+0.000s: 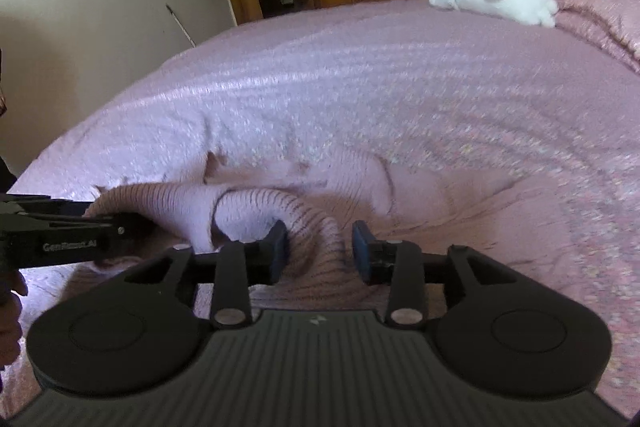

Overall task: Fold small clothes
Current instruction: 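Fold the hem up over the cardigan with both tools and release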

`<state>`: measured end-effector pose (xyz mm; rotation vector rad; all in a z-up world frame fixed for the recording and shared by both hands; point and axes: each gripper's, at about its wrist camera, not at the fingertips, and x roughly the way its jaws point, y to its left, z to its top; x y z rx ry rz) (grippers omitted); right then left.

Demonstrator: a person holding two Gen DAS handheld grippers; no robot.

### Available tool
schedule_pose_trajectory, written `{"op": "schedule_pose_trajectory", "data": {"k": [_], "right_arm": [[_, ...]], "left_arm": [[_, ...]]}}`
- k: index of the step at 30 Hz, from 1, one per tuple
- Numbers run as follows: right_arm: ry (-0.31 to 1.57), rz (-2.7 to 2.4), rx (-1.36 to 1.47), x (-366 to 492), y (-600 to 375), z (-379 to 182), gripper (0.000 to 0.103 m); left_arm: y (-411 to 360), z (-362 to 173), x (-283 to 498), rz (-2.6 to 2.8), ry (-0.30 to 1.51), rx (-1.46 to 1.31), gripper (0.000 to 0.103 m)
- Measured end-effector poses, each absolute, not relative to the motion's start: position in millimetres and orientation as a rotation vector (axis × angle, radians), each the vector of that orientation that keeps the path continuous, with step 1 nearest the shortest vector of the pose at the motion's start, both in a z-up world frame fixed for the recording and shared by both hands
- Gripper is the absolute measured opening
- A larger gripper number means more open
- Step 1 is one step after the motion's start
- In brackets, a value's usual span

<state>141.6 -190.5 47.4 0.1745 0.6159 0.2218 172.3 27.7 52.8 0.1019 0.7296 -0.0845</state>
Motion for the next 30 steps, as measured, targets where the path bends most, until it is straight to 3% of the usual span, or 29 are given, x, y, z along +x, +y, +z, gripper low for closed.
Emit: {"op": "schedule_pose_trajectory", "data": {"k": [6, 17, 29, 30], "right_arm": [[0.569, 0.205, 0.13, 105, -205, 63, 0.055], [0.556, 0.265, 0.016, 50, -200, 58, 0.056], [0.573, 0.284, -0.144, 56, -168, 33, 0.056], [0.567, 0.268, -0.137, 56, -169, 32, 0.052]], "left_arm": [[28, 72, 145, -0.099, 0.704, 0.12, 0.066], [19, 82, 87, -0.168, 0.681, 0.121, 0.066], [-7, 36, 88, -0.207, 0.699, 0.213, 0.067], [-7, 34, 87, -0.204, 0.681, 0.215, 0.067]]}}
